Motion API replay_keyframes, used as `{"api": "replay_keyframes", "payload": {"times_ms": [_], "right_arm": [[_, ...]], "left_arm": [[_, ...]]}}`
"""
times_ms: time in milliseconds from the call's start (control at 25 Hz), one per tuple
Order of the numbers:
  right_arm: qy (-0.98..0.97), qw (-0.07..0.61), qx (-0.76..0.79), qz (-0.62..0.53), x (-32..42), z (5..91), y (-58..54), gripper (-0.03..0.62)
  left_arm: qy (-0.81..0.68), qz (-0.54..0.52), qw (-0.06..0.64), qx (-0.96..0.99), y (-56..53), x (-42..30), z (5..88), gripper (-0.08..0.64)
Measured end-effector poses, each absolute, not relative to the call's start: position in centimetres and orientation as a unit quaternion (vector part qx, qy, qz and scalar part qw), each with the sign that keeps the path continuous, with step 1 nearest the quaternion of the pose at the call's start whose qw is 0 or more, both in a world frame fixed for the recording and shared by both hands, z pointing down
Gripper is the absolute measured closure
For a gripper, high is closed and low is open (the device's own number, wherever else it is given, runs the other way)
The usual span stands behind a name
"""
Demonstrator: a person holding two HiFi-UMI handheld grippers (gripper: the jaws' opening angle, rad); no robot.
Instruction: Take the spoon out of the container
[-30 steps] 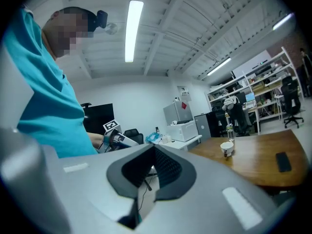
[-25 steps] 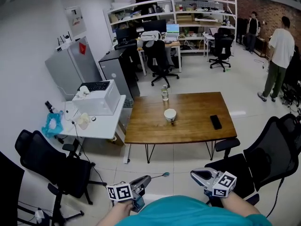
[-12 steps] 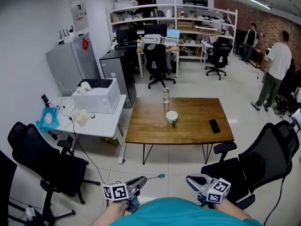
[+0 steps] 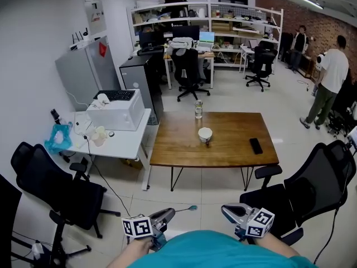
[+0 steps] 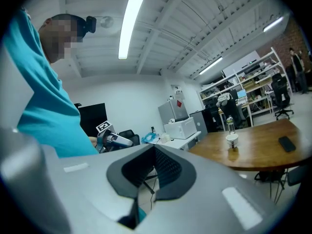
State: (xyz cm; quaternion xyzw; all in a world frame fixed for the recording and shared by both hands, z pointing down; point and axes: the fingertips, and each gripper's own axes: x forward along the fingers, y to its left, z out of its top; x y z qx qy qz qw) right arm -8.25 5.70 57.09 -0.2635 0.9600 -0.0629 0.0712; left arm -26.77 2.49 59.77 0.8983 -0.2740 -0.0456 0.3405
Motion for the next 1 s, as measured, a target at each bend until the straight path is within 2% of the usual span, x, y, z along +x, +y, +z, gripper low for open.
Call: {"api": "replay_keyframes", "payload": {"times_ms": [1000], "right_arm": [[0.960,0.071,-0.263,-0.062,-6.6,57.0,4.3,0.592]], "left_arm": [[-0.275,-0.051,0.346,0.895,1.7,-25.6,59.8,0.509]]}}
